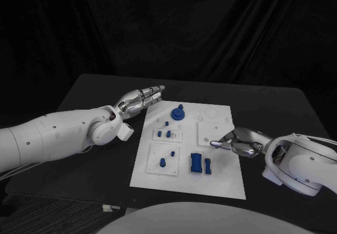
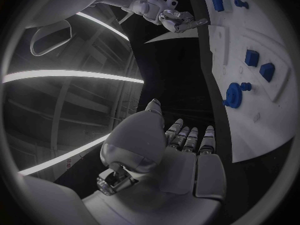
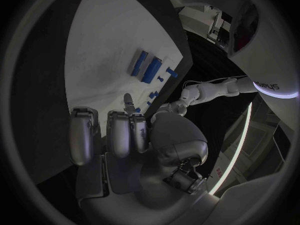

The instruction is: Assemble the parts on the task board

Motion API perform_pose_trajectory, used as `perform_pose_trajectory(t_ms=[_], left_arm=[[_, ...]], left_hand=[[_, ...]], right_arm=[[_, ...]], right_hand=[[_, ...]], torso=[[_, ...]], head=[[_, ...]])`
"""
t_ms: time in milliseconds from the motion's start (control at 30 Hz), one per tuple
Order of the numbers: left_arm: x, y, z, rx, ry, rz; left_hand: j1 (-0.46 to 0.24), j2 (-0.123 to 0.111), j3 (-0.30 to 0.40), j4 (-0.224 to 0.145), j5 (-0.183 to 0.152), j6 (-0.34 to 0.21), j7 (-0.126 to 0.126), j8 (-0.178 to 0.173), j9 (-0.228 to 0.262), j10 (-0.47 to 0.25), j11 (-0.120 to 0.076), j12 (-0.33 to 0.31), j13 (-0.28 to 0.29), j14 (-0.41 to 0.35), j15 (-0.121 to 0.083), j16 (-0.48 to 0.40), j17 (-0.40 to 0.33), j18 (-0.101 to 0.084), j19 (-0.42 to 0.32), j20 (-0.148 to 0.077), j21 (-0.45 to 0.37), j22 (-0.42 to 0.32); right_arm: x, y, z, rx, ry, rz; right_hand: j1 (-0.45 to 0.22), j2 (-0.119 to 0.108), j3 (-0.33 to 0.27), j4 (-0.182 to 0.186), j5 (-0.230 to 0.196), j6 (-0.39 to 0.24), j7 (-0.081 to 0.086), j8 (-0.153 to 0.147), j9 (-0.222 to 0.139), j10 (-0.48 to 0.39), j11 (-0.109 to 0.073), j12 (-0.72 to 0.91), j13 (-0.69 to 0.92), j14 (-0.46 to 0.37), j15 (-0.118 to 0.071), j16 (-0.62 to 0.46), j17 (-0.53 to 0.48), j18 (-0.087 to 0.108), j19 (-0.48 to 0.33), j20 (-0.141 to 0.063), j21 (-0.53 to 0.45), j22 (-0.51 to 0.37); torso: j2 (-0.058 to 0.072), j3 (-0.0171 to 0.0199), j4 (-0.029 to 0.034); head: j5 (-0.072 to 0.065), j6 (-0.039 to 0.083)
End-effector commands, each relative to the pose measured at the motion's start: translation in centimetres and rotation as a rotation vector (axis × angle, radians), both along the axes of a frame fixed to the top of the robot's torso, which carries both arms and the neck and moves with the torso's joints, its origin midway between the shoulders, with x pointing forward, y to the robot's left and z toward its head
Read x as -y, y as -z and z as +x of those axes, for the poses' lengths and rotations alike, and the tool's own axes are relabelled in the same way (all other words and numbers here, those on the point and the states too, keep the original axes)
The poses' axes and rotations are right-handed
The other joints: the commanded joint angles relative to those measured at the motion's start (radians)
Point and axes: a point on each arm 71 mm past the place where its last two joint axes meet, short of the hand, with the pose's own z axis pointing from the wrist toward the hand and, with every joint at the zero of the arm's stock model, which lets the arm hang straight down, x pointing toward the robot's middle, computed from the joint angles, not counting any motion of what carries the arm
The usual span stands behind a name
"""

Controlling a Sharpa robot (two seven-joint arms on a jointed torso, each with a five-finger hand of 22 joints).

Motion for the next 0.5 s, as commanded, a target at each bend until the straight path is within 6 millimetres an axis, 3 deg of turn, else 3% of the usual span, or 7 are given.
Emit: perform_pose_trajectory(t_ms=[33, 167, 267, 300, 333, 400, 500], left_arm=[[0.0, -0.4, -0.1, 0.045, -0.010, -0.028], [0.0, -0.7, -0.3, 0.075, -0.021, -0.043], [0.0, -0.9, -0.4, 0.096, -0.026, -0.055], [0.1, -1.0, -0.5, 0.104, -0.027, -0.060], [0.1, -1.1, -0.6, 0.109, -0.027, -0.063], [0.2, -1.2, -0.6, 0.115, -0.027, -0.068], [0.3, -1.3, -0.7, 0.126, -0.027, -0.075]], left_hand=[[-0.007, 0.000, -0.003, 0.006, -0.009, 0.013, 0.006, 0.010, 0.002, 0.004, 0.003, 0.002, 0.002, 0.000, 0.001, -0.004, -0.001, 0.007, -0.003, 0.004, 0.006, 0.001], [-0.024, 0.000, -0.015, 0.008, -0.020, 0.034, 0.006, 0.018, 0.004, 0.010, -0.001, 0.003, 0.004, 0.000, -0.005, -0.004, -0.001, 0.007, -0.003, -0.003, 0.007, 0.001], [-0.032, -0.002, -0.022, 0.008, -0.033, 0.050, 0.003, 0.023, 0.005, 0.014, -0.004, 0.004, 0.004, 0.000, -0.010, -0.004, -0.001, 0.007, -0.004, -0.009, 0.006, 0.000], [-0.035, -0.003, -0.026, 0.007, -0.038, 0.062, 0.000, 0.026, 0.006, 0.015, -0.008, 0.004, 0.004, 0.000, -0.015, -0.004, -0.001, 0.007, -0.004, -0.014, 0.006, 0.000], [-0.036, -0.004, -0.027, 0.007, -0.038, 0.066, -0.001, 0.027, 0.007, 0.015, -0.010, 0.004, 0.004, 0.000, -0.017, -0.004, -0.001, 0.007, -0.004, -0.015, 0.006, 0.000], [-0.034, -0.004, -0.029, 0.006, -0.039, 0.084, -0.005, 0.032, 0.008, 0.017, -0.014, 0.004, 0.005, 0.000, -0.022, -0.004, -0.001, 0.006, -0.004, -0.021, 0.006, 0.000], [-0.028, -0.001, -0.028, 0.006, -0.032, 0.111, -0.012, 0.036, 0.010, 0.017, -0.020, 0.004, 0.004, 0.000, -0.025, -0.004, -0.001, 0.005, -0.004, -0.025, 0.006, 0.000]], right_arm=[[0.8, -2.2, 0.7, 0.168, 0.079, 0.224], [2.5, -3.5, 1.8, 0.228, 0.168, 0.360], [3.5, -4.1, 2.5, 0.271, 0.229, 0.453], [4.0, -4.3, 2.8, 0.289, 0.254, 0.490], [4.4, -4.4, 3.0, 0.302, 0.272, 0.516], [4.9, -4.6, 3.4, 0.323, 0.292, 0.555], [5.8, -4.7, 3.9, 0.352, 0.294, 0.614]], right_hand=[[0.020, 0.003, -0.015, -0.001, 0.017, 0.050, 0.011, 0.016, 0.003, 0.102, 0.015, 0.003, 0.263, 0.052, 0.011, -0.024, -0.049, 0.010, 0.038, 0.009, -0.043, 0.217], [0.024, 0.006, -0.012, 0.001, 0.020, 0.106, 0.024, 0.021, 0.002, 0.031, 0.029, -0.103, 0.143, -0.002, 0.022, -0.131, -0.300, 0.045, -0.039, 0.022, -0.202, 0.162], [0.008, 0.007, -0.010, 0.000, 0.002, 0.128, 0.029, 0.013, -0.003, -0.149, 0.034, -0.383, -0.131, -0.126, 0.030, -0.424, -0.782, 0.109, -0.198, 0.029, -0.564, 0.018], [0.008, 0.006, -0.011, 0.001, 0.001, 0.133, 0.029, 0.009, -0.005, -0.181, 0.039, -0.446, -0.188, -0.134, 0.036, -0.508, -0.876, 0.122, -0.226, 0.032, -0.650, -0.025], [-0.005, 0.004, -0.019, -0.003, -0.011, 0.140, 0.036, 0.004, -0.008, -0.343, 0.053, -0.724, -0.436, -0.166, 0.049, -0.657, -0.966, 0.159, -0.337, 0.049, -0.946, -0.175], [-0.010, 0.003, -0.023, -0.002, -0.016, 0.143, 0.044, -0.004, -0.012, -0.382, 0.067, -0.826, -0.518, -0.177, 0.064, -0.774, -0.995, 0.162, -0.349, 0.064, -1.034, -0.246], [0.016, -0.010, -0.023, -0.002, -0.020, 0.108, 0.040, -0.037, -0.035, -0.534, 0.145, -1.067, -0.712, -0.298, 0.154, -1.064, -1.060, 0.147, -0.426, 0.142, -1.249, -0.426]], torso=[[-0.012, -0.0005, 0.0012], [-0.021, -0.0004, -0.0034], [-0.025, 0.0005, -0.0080], [-0.027, 0.0010, -0.0093], [-0.028, 0.0016, -0.0107], [-0.029, 0.0031, -0.0137], [-0.030, 0.0068, -0.0173]], head=[[-0.004, 0.000], [-0.001, 0.000], [-0.002, 0.000], [-0.005, 0.000], [-0.007, 0.000], [-0.005, 0.000], [-0.007, 0.000]])
